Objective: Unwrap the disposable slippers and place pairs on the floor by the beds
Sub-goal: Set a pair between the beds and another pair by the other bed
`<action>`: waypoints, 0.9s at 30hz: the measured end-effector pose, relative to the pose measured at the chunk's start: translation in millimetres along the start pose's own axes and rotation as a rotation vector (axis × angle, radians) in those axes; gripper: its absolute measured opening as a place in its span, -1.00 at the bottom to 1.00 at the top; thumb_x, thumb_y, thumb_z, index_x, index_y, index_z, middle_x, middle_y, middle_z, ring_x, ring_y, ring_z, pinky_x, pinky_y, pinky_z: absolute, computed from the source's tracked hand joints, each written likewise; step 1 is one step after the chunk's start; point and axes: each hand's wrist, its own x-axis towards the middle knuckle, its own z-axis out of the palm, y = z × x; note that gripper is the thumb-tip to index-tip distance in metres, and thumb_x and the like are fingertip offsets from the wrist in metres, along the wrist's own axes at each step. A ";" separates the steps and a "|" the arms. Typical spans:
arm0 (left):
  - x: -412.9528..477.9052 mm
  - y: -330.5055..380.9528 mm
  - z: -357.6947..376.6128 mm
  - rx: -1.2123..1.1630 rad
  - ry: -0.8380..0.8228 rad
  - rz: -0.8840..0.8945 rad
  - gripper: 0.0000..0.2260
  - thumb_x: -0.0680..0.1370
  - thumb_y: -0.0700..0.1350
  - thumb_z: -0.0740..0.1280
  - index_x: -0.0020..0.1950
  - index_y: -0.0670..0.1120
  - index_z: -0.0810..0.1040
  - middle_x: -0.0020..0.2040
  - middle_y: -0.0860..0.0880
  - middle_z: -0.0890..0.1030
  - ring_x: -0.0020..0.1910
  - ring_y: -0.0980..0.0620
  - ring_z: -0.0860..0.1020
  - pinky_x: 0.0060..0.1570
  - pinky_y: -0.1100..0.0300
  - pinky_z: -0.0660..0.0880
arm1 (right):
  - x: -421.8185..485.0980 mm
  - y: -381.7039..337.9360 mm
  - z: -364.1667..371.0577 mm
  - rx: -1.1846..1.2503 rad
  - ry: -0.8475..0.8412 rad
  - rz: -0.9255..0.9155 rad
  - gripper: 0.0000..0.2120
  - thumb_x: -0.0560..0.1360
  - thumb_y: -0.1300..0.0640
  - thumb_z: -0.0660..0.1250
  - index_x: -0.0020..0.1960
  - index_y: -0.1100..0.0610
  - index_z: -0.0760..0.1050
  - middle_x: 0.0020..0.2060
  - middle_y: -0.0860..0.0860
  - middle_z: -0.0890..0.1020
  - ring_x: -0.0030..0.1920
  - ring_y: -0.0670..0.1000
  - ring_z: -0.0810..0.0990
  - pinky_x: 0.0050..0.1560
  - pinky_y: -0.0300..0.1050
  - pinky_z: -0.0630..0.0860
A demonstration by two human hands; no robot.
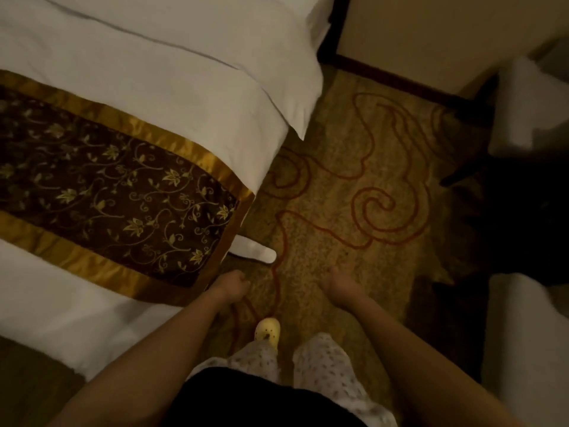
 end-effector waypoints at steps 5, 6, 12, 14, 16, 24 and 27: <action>43.2 23.1 -10.4 -0.286 0.098 -0.143 -0.61 0.59 -0.01 0.15 0.38 -0.13 0.36 0.39 -0.15 0.39 0.35 -0.13 0.36 0.30 0.08 0.32 | 80.6 -11.3 -57.2 -0.141 -0.102 -0.168 -0.53 0.59 -0.02 0.13 0.39 0.24 0.27 0.32 0.22 0.44 0.29 0.18 0.44 0.27 -0.03 0.36; 52.3 25.5 -8.0 -0.363 0.110 -0.187 -0.61 0.59 -0.01 0.16 0.38 -0.13 0.36 0.39 -0.16 0.39 0.36 -0.14 0.36 0.30 0.07 0.32 | 98.9 -13.7 -65.1 -0.208 -0.128 -0.221 -0.53 0.59 -0.01 0.13 0.40 0.23 0.26 0.33 0.22 0.43 0.30 0.17 0.42 0.30 -0.03 0.34; 136.7 32.3 29.5 -0.760 0.223 -0.389 -0.62 0.58 -0.04 0.21 0.35 -0.16 0.39 0.35 -0.17 0.44 0.30 -0.13 0.43 0.22 0.12 0.37 | 230.7 -32.9 -74.8 -0.426 -0.215 -0.487 -0.70 0.59 0.03 0.14 0.21 0.18 0.42 0.19 0.16 0.52 0.17 0.12 0.50 0.20 -0.07 0.41; 182.6 28.5 49.2 -0.837 0.248 -0.428 -0.63 0.58 -0.03 0.22 0.35 -0.14 0.39 0.35 -0.17 0.44 0.31 -0.12 0.42 0.26 0.11 0.36 | 276.8 -41.3 -58.1 -0.341 -0.245 -0.548 -0.83 0.59 0.05 0.15 0.05 0.09 0.47 0.03 0.07 0.53 0.01 -0.01 0.50 0.02 -0.21 0.38; 236.5 20.5 73.2 -0.906 0.270 -0.468 -0.63 0.57 -0.02 0.23 0.34 -0.12 0.40 0.34 -0.16 0.46 0.30 -0.12 0.43 0.24 0.12 0.36 | 328.6 -45.6 -26.3 -0.259 -0.271 -0.567 -0.78 0.57 0.04 0.18 0.09 0.14 0.48 0.01 0.05 0.53 -0.01 -0.02 0.49 0.00 -0.22 0.38; 461.9 -45.4 166.5 -1.117 0.415 -0.541 -0.67 0.58 -0.07 0.22 0.31 -0.18 0.41 0.30 -0.21 0.46 0.23 -0.18 0.46 0.10 0.14 0.39 | 535.2 -49.3 160.9 -0.424 -0.353 -0.619 -0.55 0.57 -0.05 0.15 0.32 0.24 0.33 0.25 0.20 0.49 0.21 0.18 0.49 0.18 -0.03 0.43; 528.3 -68.4 192.7 -1.177 0.481 -0.548 -0.69 0.60 -0.10 0.16 0.23 -0.25 0.48 0.26 -0.27 0.50 0.22 -0.24 0.47 0.22 0.04 0.40 | 598.9 -57.3 216.4 -0.516 -0.331 -0.679 -0.54 0.58 -0.05 0.13 0.31 0.28 0.33 0.23 0.23 0.48 0.21 0.20 0.49 0.11 -0.03 0.43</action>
